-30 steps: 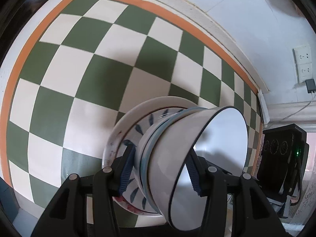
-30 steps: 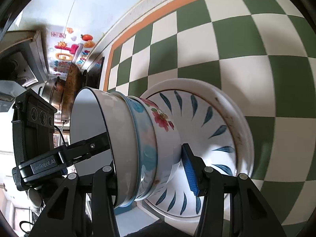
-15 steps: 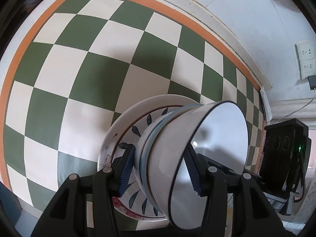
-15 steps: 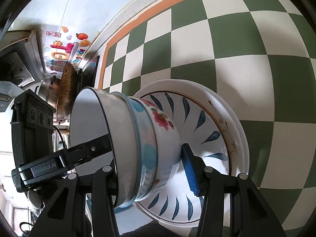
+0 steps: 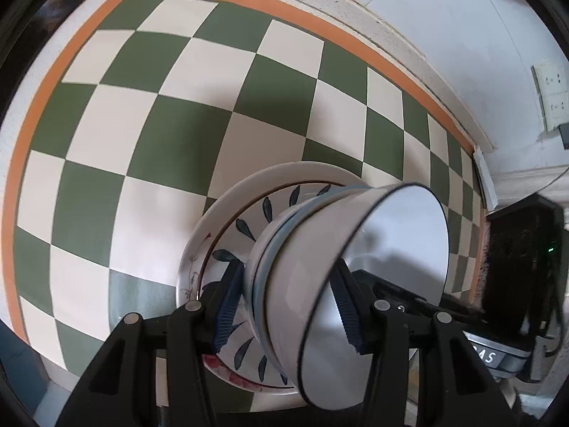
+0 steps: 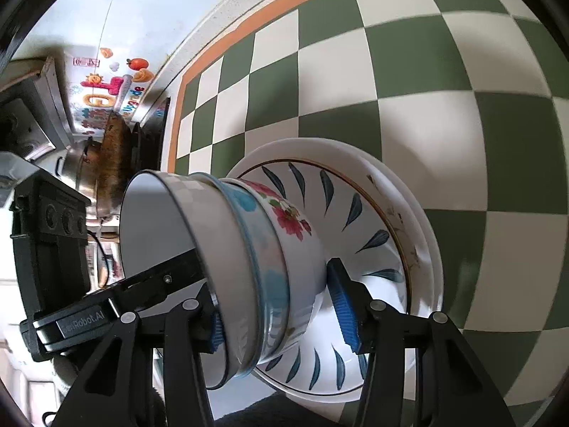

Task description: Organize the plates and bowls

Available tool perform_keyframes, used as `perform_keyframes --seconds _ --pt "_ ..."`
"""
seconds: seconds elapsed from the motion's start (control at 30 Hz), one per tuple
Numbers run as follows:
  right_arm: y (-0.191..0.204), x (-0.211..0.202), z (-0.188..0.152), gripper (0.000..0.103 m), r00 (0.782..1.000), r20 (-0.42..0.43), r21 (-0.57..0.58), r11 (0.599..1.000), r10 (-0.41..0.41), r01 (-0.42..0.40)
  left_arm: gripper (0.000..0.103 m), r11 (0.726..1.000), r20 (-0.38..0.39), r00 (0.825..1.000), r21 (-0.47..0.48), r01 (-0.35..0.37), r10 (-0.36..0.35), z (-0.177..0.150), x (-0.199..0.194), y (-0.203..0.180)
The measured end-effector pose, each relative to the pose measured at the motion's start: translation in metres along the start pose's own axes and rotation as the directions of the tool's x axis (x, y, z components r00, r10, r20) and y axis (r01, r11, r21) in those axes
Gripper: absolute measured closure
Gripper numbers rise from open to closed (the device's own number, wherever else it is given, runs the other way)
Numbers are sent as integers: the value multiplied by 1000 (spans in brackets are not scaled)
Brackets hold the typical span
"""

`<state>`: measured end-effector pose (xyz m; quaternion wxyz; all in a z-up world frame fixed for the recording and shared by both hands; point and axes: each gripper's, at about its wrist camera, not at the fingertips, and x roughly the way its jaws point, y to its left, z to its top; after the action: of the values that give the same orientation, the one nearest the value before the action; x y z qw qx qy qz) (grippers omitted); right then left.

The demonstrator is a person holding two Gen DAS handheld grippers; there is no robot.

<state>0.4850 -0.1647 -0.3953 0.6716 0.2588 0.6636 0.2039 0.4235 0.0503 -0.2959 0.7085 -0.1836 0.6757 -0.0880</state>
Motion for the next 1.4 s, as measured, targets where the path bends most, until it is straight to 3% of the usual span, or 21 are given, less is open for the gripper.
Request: perform_keyframes --seconds 0.23,0.53,0.57,0.6,0.7,0.8,0.93,1.07,1.2,1.4 --pt "27 -30 -5 50 992 79 -90 990 -101 108 56 989 98 987 63 -137 130 -12 -30 -15" --pt "64 -79 -46 50 953 194 -140 955 -231 260 55 966 240 953 137 -221 184 -44 -87 -24" --pt "68 -83 -54 49 949 202 -136 953 -241 271 52 963 251 951 152 -224 182 -48 -94 -24" --pt "73 -88 -64 47 942 212 -126 949 -259 290 42 959 261 948 167 -229 181 -52 -100 -25" --pt "85 -99 -87 21 930 247 -90 949 -272 302 12 942 315 929 204 -267 195 -64 -119 -25" --pt "103 -115 -110 15 894 326 -51 939 -307 341 7 936 353 917 221 -275 186 -75 -136 -21" --pt "133 -138 -144 9 819 439 -7 911 -368 413 6 929 383 909 250 -273 164 -91 -159 -16" --pt "153 -157 -169 8 773 498 30 899 -392 437 6 923 408 902 272 -272 145 -109 -181 -16" --pt "169 -177 -199 7 739 541 45 891 -402 452 6 919 457 881 280 -276 125 -135 -209 -19" --pt "192 -214 -258 6 693 609 34 885 -387 464 3 921 559 822 256 -295 108 -188 -256 -28"
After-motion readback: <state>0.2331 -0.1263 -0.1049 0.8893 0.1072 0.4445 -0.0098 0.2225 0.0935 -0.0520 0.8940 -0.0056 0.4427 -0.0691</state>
